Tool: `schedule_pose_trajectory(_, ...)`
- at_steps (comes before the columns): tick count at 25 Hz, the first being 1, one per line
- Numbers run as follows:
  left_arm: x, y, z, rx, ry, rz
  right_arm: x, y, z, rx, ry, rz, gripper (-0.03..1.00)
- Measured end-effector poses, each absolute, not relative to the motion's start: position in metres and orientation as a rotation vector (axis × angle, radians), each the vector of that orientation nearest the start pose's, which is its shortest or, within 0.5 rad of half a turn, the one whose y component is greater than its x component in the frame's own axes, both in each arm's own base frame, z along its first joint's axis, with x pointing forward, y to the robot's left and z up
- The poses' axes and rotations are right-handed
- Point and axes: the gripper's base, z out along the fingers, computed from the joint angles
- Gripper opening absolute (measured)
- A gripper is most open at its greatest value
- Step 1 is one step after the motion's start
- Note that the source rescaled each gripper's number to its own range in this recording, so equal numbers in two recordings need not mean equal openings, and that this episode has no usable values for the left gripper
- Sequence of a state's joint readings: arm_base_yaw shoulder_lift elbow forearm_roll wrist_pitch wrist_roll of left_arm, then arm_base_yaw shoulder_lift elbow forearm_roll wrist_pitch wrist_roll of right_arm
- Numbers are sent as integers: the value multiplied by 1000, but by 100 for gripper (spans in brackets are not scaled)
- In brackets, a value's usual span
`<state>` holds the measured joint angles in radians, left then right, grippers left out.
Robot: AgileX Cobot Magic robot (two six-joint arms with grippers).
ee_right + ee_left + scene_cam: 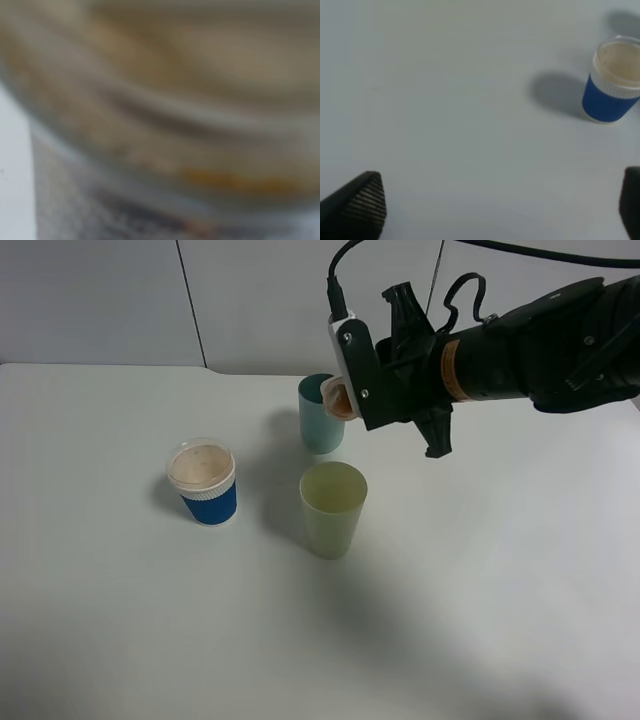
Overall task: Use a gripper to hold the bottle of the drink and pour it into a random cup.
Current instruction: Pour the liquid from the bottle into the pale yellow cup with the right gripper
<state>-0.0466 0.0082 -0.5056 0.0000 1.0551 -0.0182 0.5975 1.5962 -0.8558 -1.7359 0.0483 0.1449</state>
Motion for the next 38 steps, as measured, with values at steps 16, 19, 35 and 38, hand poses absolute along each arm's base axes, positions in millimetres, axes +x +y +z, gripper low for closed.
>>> schedule_pose_trajectory(16, -4, 0, 279, 29, 2041, -41, 274, 186, 217, -2098, 947, -763, 1)
schedule_pose_trajectory(19, -4, 0, 279, 29, 2041, -41, 272, 189, 217, -2097, 943, -793, 1)
schedule_pose_trajectory(35, -4, 0, 279, 29, 2041, -41, 273, 191, 212, -2114, 957, -880, 1)
schedule_pose_trajectory(38, -4, 0, 279, 29, 2041, -41, 271, 193, 213, -2113, 954, -896, 1)
